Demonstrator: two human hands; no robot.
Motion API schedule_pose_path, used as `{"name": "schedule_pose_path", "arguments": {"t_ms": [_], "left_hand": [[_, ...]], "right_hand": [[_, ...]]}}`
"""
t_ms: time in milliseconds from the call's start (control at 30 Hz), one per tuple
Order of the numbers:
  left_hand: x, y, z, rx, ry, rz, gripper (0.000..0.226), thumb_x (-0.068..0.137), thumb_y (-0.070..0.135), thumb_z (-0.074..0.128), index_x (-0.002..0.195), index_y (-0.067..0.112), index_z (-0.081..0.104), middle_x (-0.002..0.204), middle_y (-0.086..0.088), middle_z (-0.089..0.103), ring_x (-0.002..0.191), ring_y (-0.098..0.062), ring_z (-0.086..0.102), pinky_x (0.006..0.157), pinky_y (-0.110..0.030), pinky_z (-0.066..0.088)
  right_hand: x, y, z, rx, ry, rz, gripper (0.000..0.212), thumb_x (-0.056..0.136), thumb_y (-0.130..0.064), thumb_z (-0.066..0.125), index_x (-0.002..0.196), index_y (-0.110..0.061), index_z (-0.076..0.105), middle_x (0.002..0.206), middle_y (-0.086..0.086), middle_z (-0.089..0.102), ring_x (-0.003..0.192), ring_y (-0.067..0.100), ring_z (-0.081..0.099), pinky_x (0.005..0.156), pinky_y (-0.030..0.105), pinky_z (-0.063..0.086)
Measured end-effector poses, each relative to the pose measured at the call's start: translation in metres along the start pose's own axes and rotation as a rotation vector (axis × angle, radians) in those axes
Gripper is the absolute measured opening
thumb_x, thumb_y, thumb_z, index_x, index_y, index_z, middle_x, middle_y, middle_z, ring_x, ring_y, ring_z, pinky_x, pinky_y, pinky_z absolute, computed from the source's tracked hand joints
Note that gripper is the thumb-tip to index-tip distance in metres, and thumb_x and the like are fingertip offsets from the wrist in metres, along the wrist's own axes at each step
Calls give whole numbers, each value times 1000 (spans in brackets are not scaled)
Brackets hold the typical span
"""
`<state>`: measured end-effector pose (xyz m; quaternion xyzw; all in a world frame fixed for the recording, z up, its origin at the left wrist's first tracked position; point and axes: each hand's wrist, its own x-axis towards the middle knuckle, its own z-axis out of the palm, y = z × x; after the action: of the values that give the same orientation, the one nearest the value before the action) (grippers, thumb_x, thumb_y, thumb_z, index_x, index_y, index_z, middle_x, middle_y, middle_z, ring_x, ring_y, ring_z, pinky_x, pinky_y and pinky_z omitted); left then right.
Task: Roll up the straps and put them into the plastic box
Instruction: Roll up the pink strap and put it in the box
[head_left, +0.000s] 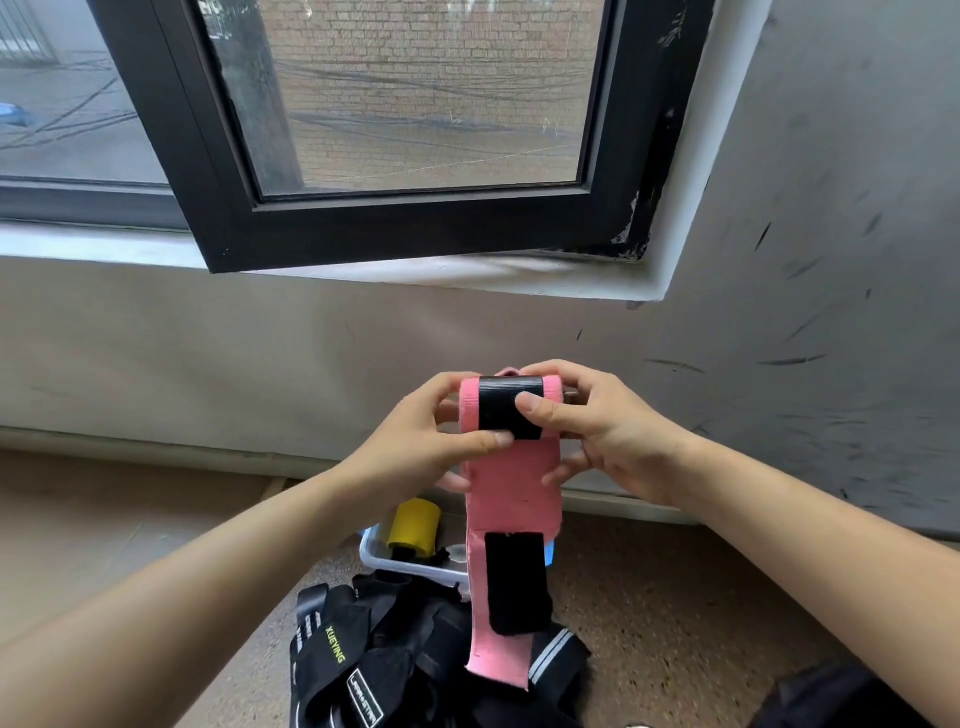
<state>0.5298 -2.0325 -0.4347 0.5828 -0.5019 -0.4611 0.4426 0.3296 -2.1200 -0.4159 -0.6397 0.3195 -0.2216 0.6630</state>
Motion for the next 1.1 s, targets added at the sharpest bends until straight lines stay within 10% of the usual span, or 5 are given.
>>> {"name": "schedule_pose_path", "arguments": {"t_ms": [300,467,633,867,1100], "left_hand": [[0,9,1,-142,-102,-191,60,75,69,71,125,36,70,112,1,78,100,-17,74,73,-32,58],[2,7,1,-158,-25,-154,49,82,55,77,124,30,69,112,1,77,93,-17,74,69,-33,58],[2,9,-3,-249,4,-78,50,80,36,83,123,17,66,107,-9,76,76,-16,75,55,-25,57],[6,2,-5,-232,51,5,57,75,31,84,126,13,65,117,-20,74,112,-35,72,96,-56,55],[5,-2,-6,-119,57,137,60,72,25,88,126,20,63,116,-14,74,102,-22,73,79,-31,58]], "right_hand": [[5,7,-2,-81,3,-135,42,86,-12,79,124,-21,65,115,14,70,94,24,73,72,43,63],[8,12,-3,-302,-1,-261,55,84,-6,82,131,-23,58,119,0,68,105,17,70,84,32,60],[5,9,-4,-188,-22,-125,58,86,-16,81,137,-29,54,124,6,66,105,22,73,65,38,62],[2,1,-2,-20,-71,62,52,91,-56,58,128,-20,67,115,8,72,91,21,69,59,34,60],[-1,1,7,31,1,16,48,87,-52,64,123,-22,70,113,14,74,93,27,74,58,33,58]]}}
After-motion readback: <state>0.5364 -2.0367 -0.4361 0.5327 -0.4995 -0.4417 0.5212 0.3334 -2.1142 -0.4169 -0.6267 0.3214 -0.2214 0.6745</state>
